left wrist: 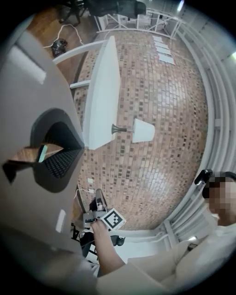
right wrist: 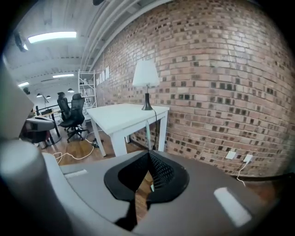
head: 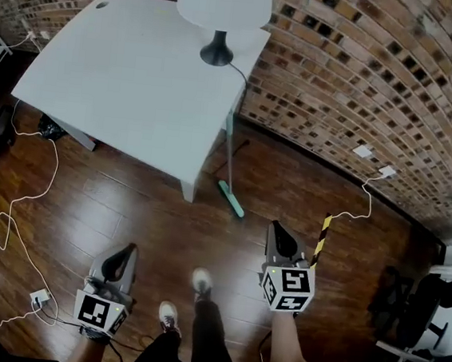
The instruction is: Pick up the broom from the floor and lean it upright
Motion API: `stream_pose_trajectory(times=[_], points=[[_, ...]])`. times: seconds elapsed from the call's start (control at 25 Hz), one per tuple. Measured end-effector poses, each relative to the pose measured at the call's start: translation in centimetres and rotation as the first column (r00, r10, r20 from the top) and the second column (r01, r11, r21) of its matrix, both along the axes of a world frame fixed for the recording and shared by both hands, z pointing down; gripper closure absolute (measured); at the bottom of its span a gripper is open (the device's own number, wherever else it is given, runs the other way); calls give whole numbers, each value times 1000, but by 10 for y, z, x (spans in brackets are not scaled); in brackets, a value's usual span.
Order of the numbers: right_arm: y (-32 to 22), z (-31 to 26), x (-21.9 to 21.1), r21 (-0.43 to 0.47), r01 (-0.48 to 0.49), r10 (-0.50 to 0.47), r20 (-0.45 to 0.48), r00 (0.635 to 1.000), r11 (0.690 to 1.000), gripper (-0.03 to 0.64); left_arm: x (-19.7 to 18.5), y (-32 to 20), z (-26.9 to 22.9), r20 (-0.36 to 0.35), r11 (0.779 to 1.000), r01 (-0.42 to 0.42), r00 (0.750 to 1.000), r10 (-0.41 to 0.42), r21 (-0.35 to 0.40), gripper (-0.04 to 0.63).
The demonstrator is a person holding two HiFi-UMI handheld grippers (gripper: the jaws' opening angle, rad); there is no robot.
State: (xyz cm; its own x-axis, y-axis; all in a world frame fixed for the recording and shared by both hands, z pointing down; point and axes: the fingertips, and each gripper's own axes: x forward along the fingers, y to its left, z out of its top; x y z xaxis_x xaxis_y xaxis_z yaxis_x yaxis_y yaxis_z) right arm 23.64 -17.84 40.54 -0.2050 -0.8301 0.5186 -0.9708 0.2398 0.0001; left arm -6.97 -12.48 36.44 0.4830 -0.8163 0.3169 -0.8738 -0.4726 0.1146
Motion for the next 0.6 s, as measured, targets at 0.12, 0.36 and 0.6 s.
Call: stream_pose_trajectory(times=[0.12,0.36,0.6], points=[[36,-60,-13,60,-16,14,32,999,998,604,-25,17,-53,-5,998,-2,1000,2,67,595],[94,-141,-28,128,-59,47,93,995,990,604,-48,60,-114,-35,993,40,999,-36,115,595],[127,-218,-58,243,-47,16,130,991,969,604,-70,79,-161,-69,981,75,996,-64,180,595]])
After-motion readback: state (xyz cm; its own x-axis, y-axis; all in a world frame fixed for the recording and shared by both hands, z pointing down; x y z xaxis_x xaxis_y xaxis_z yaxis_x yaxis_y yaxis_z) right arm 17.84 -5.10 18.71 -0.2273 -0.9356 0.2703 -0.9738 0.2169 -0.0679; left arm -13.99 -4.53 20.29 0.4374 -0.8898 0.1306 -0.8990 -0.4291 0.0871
